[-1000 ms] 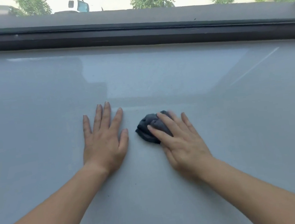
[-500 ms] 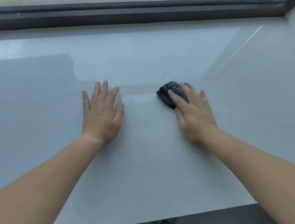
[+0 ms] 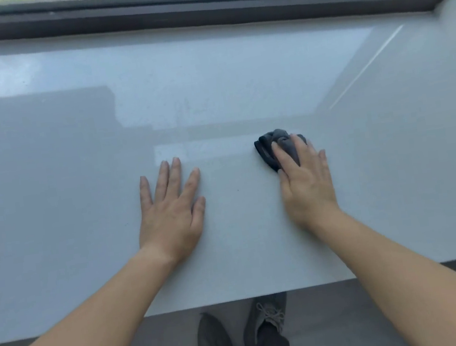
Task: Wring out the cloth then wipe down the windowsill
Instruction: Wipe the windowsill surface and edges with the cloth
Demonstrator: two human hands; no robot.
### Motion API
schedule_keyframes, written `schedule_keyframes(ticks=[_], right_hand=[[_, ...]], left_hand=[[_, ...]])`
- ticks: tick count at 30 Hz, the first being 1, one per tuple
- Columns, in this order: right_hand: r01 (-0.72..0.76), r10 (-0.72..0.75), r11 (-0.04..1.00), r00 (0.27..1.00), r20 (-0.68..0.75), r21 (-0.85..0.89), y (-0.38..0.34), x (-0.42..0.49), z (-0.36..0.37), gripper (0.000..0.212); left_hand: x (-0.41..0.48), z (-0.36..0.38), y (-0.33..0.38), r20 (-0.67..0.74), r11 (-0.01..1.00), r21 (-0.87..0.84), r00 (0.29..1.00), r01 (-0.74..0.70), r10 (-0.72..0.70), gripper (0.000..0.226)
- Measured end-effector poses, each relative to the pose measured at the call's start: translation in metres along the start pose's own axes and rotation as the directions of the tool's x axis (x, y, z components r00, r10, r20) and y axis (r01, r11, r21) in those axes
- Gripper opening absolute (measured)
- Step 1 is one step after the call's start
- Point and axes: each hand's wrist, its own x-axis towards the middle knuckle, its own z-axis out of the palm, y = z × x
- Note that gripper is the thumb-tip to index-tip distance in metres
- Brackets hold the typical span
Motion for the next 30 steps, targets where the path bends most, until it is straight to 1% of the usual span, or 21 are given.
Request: schedule_keyframes(ticks=[1,2,4,6,8,9,10,12,14,15,16,17,19,21,22,23,25,27,28,29,30], right_hand=[[-0.035,0.035,0.999,0.999,-0.025,0.015,-0.008,-0.007,0.003,0.058],[-0.013,0.013,1.0,0.999,-0.035,0.016,-0.019,-0.022,0.007,0.059],[0.155,-0.155,0.988,0.988,0.012,-0.001,-0.039,-0.068,0.015,0.061],[0.348,-0.344,0.937,0.932,0.116,-0.013,-0.048,-0.116,0.015,0.064],[0.485,-0.471,0.875,0.857,0.211,-0.016,-0.032,-0.128,0.006,0.064],[0.503,-0.486,0.864,0.847,0.217,-0.031,-0.018,-0.122,0.001,0.063],[0.461,-0.446,0.886,0.874,0.193,-0.041,-0.004,-0.113,-0.002,0.062],[0.219,-0.216,0.975,0.974,0.066,-0.044,0.015,-0.094,-0.009,0.059],[-0.018,0.018,1.0,1.0,-0.006,-0.011,0.008,-0.094,-0.007,0.059],[-0.045,0.045,0.999,0.999,-0.022,-0.001,-0.003,-0.103,-0.003,0.06],[0.0,0.0,1.0,1.0,-0.014,0.006,-0.014,-0.116,0.002,0.061],[0.096,-0.096,0.995,0.995,0.011,0.008,-0.023,-0.133,0.007,0.062],[0.31,-0.309,0.951,0.947,0.091,0.004,-0.028,-0.163,0.009,0.062],[0.416,-0.409,0.909,0.898,0.163,-0.009,-0.01,-0.167,0.0,0.062],[0.411,-0.402,0.911,0.902,0.158,-0.029,0.006,-0.158,-0.006,0.062],[0.351,-0.342,0.935,0.93,0.132,-0.047,0.024,-0.147,-0.011,0.06],[0.1,-0.099,0.993,0.995,0.029,-0.067,0.059,-0.119,-0.024,0.058],[-0.113,0.112,0.993,0.993,-0.028,-0.034,0.074,-0.099,-0.031,0.056],[-0.147,0.145,0.988,0.988,-0.047,-0.037,0.07,-0.098,-0.029,0.056],[-0.121,0.118,0.992,0.992,-0.049,-0.047,0.064,-0.102,-0.025,0.057],[-0.038,0.037,0.998,0.999,-0.026,-0.046,0.058,-0.11,-0.021,0.057]], left_hand=[[0.0,-0.001,0.0,0.002,1.0,-0.003,1.0,-0.002,0.002,0.063],[0.0,-0.002,0.0,0.003,1.0,-0.005,1.0,-0.006,0.006,0.063],[0.0,-0.003,0.0,-0.006,1.0,-0.011,1.0,-0.008,0.008,0.063],[0.0,-0.003,0.002,-0.021,1.0,-0.011,1.0,-0.005,0.005,0.063],[-0.002,-0.003,0.003,-0.016,1.0,-0.001,1.0,-0.005,0.005,0.06],[-0.002,-0.004,0.004,-0.012,1.0,-0.001,1.0,-0.005,0.005,0.059],[-0.003,-0.004,0.005,-0.012,1.0,-0.001,1.0,-0.003,0.003,0.059],[-0.004,-0.004,0.006,-0.017,1.0,0.0,1.0,-0.004,0.004,0.059],[-0.005,-0.003,0.008,-0.035,1.0,-0.006,0.999,-0.002,0.002,0.058],[-0.005,-0.003,0.009,-0.049,1.0,-0.012,0.999,-0.001,0.0,0.057],[-0.005,-0.003,0.01,-0.066,1.0,-0.02,0.998,-0.004,0.003,0.056],[-0.006,-0.004,0.012,-0.088,1.0,-0.028,0.996,-0.014,0.012,0.055],[-0.007,-0.004,0.02,-0.146,0.997,-0.053,0.988,-0.055,0.047,0.054],[-0.006,-0.004,0.032,-0.182,0.989,-0.109,0.98,-0.1,0.079,0.059],[-0.005,-0.004,0.039,-0.188,0.983,-0.143,0.978,-0.114,0.086,0.062],[-0.003,-0.005,0.046,-0.188,0.977,-0.174,0.978,-0.121,0.088,0.062],[0.001,-0.005,0.059,-0.18,0.968,-0.217,0.98,-0.123,0.084,0.061],[0.009,-0.002,0.07,-0.178,0.963,-0.237,0.98,-0.128,0.087,0.059],[0.013,0.0,0.077,-0.178,0.961,-0.241,0.98,-0.133,0.091,0.058],[0.018,0.002,0.083,-0.175,0.96,-0.244,0.98,-0.135,0.093,0.057],[0.025,0.004,0.09,-0.174,0.959,-0.249,0.981,-0.131,0.089,0.057]])
